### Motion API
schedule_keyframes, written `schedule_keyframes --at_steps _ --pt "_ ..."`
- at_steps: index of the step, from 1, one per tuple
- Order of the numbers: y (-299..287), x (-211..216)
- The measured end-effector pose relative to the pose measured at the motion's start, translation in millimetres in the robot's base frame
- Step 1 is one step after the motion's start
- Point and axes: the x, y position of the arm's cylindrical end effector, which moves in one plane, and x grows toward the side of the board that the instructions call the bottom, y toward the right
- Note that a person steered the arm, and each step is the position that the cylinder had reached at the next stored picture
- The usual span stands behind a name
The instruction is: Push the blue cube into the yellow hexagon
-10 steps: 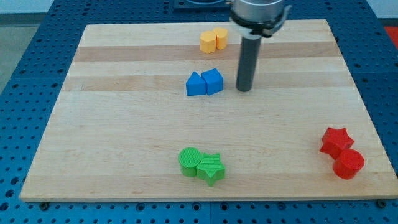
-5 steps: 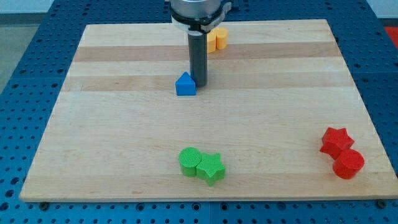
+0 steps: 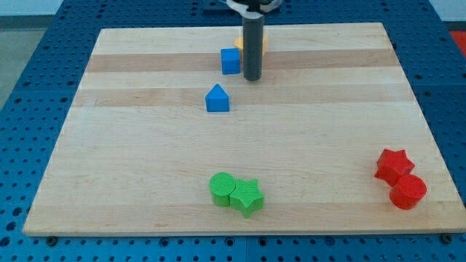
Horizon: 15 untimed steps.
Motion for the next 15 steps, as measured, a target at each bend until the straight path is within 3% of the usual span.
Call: schedule_keyframes --at_steps 6,8,15 --pt "-83.1 -11.0" --pt "-62.2 15.7" --pt "-78.9 -29.4"
